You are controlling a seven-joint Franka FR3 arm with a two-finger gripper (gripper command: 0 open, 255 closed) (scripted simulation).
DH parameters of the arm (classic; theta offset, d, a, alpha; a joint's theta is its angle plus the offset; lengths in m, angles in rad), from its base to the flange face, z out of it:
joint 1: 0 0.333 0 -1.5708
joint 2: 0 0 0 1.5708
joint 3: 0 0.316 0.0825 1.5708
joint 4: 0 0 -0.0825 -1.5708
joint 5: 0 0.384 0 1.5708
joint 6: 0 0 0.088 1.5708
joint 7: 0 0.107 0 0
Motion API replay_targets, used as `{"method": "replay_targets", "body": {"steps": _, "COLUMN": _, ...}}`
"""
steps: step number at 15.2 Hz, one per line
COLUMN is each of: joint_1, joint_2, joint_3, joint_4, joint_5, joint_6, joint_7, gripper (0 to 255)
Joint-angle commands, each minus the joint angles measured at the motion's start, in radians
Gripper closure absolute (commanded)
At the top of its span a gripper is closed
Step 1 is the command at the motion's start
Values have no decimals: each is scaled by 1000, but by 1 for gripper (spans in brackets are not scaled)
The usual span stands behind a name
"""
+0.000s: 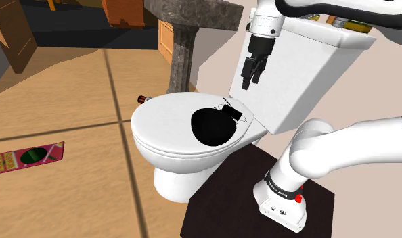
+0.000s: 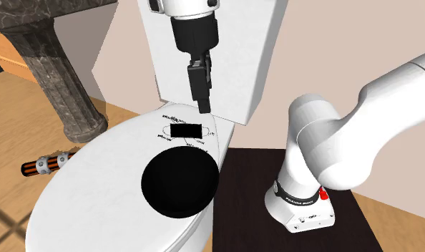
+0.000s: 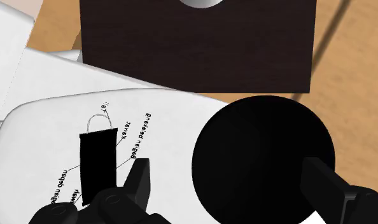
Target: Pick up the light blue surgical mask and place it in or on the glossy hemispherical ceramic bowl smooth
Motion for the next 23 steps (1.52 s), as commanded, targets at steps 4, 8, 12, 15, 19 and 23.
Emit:
{"method": "replay_targets", "body": {"steps": 4, "joint_1": -16, "joint_2": 13, "joint_3": 20, "joint_4": -87, "joint_5": -54, "joint_6": 117, "joint_7": 17, "gripper": 0}}
{"method": "replay_targets", "body": {"steps": 8, "joint_1": -44, "joint_2": 55, "joint_3": 42, "joint_4": -185, "joint_5": -133, "joint_6": 279, "joint_7": 51, "gripper": 0}}
{"method": "replay_targets", "body": {"steps": 12, "joint_1": -83, "joint_2": 129, "joint_3": 61, "joint_4": -260, "joint_5": -225, "joint_6": 448, "joint_7": 102, "gripper": 0}}
{"method": "replay_targets", "body": {"steps": 15, "joint_1": -124, "joint_2": 206, "joint_3": 75, "joint_4": -297, "joint_5": -308, "joint_6": 576, "joint_7": 154, "gripper": 0}}
{"method": "replay_targets", "body": {"steps": 19, "joint_1": -197, "joint_2": 335, "joint_3": 98, "joint_4": -319, "joint_5": -448, "joint_6": 740, "joint_7": 253, "gripper": 0}}
{"method": "replay_targets", "body": {"steps": 23, "joint_1": -244, "joint_2": 417, "joint_3": 103, "joint_4": -326, "joint_5": -538, "joint_6": 832, "joint_7": 317, "gripper": 0}}
